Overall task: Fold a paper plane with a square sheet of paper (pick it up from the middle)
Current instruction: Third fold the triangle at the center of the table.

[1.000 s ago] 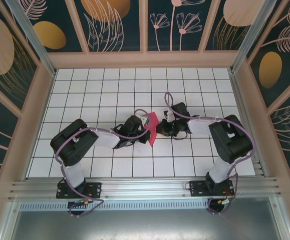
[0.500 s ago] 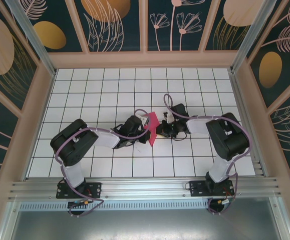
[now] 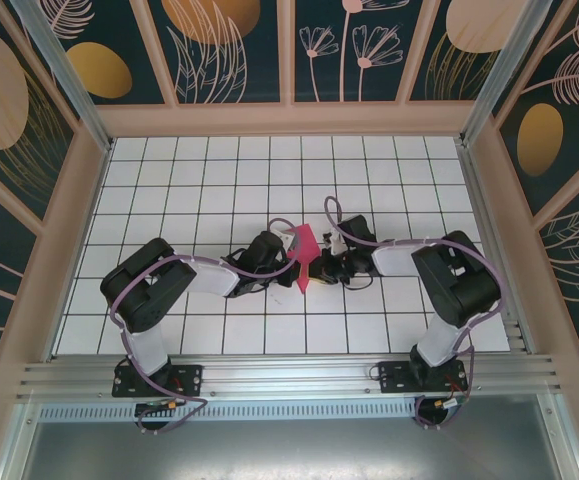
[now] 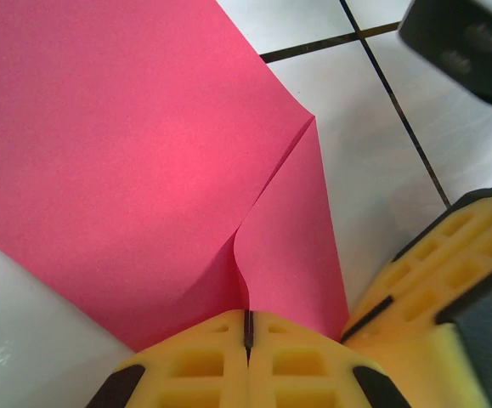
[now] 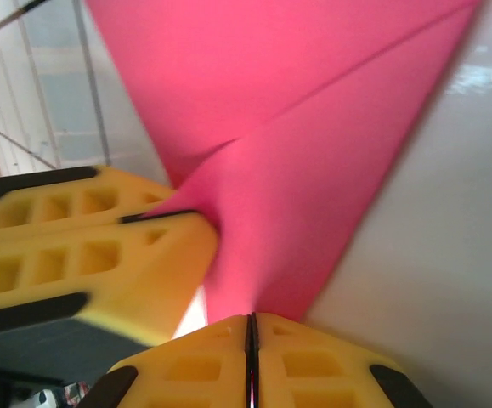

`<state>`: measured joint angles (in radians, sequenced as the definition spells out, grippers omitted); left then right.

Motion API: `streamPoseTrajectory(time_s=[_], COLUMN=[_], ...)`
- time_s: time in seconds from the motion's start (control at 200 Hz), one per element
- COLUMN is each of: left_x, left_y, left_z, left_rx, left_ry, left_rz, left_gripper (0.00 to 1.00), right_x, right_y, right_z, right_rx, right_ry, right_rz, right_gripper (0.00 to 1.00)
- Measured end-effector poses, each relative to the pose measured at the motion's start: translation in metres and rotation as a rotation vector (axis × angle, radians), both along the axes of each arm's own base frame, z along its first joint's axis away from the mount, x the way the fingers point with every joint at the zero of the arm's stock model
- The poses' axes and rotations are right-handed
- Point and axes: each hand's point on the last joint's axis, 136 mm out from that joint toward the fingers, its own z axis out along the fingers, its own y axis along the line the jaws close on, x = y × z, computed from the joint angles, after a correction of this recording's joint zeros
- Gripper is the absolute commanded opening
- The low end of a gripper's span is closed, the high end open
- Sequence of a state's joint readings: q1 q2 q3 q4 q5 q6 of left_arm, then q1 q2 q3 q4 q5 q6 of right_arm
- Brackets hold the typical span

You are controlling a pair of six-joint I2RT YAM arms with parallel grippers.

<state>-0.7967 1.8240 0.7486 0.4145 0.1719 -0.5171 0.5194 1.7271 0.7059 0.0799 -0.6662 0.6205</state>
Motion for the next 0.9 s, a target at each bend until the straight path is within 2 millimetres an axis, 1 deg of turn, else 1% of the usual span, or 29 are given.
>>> streamPoseTrajectory(time_s=[0.175,0.35,0.47,0.57,0.731,0.861,0.901], left_x=[0.000,0.000,-0.001,-0.001,-0.001,-0.001,-0.001], left_y=[0.000,0.000,0.001,0.001,0.001,0.001,0.001], left_z=[0.000,0.000,0.000,0.000,0.000,0.000,-0.001], left_rx=[0.000,-0.001,-0.002,-0.003,-0.004,-0.003,-0.003], left_ry=[0.000,-0.001,-0.002,-0.003,-0.003,-0.003,-0.003], left_rz=[0.000,0.000,0.000,0.000,0.000,0.000,0.000], left_gripper=[0.00,0.00,0.00,0.00,0.00,0.00,0.00], right_x=[0.000,0.000,-0.005,-0.011,-0.018,-0.019,-0.019], right_y=[0.000,0.001,0.008,0.014,0.018,0.018,0.018], right_z=[-0.002,0.003,0.010,0.012,0.009,-0.001,-0.001], right_rx=[-0.002,-0.001,0.019,0.025,0.026,0.023,0.026], right_ry=[0.005,-0.006,-0.017,-0.010,-0.004,0.015,0.016], right_rz=[0.001,0.006,0.027,0.044,0.057,0.049,0.048], right_gripper=[0.12,0.13,0.13,0.13,0.13,0.13,0.13])
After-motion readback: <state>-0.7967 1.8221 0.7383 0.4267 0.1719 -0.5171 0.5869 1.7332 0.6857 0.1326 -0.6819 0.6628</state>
